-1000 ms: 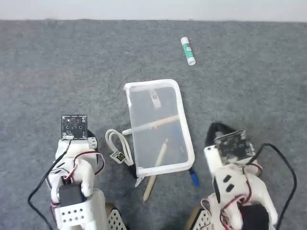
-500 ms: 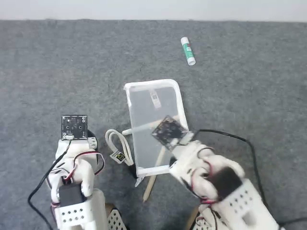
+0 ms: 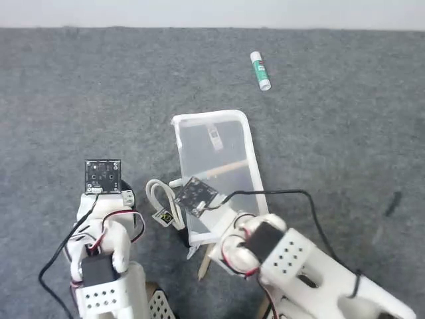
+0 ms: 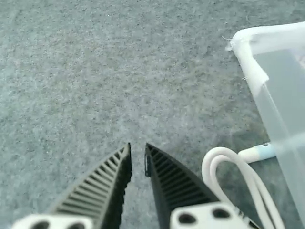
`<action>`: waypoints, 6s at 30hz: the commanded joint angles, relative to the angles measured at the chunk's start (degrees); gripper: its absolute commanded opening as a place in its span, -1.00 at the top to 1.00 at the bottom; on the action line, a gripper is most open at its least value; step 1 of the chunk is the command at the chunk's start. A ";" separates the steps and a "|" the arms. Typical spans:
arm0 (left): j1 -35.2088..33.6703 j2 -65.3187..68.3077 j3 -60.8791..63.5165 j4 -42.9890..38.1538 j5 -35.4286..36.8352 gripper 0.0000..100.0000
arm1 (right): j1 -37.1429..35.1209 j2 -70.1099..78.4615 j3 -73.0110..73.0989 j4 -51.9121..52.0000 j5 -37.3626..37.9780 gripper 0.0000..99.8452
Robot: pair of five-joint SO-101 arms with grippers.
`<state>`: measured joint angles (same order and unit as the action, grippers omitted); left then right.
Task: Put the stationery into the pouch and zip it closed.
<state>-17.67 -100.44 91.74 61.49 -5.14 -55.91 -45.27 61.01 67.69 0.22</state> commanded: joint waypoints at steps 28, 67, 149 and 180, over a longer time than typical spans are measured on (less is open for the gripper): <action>-0.53 -0.70 -3.12 0.00 0.09 0.91 | 22.55 8.04 -11.16 -25.36 0.70 0.78; -4.92 -0.70 -2.95 -2.46 0.44 0.91 | 21.41 25.80 -17.49 -26.51 -2.20 0.78; -4.84 -0.70 -2.24 -2.37 0.26 0.90 | 10.33 43.30 -41.14 -1.45 -19.25 0.99; 15.12 -0.70 -13.23 2.73 9.49 0.37 | 19.56 9.98 -14.68 -24.04 5.36 0.99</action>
<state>-8.44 -100.44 82.68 64.13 3.47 -37.63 -30.59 46.24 46.51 4.88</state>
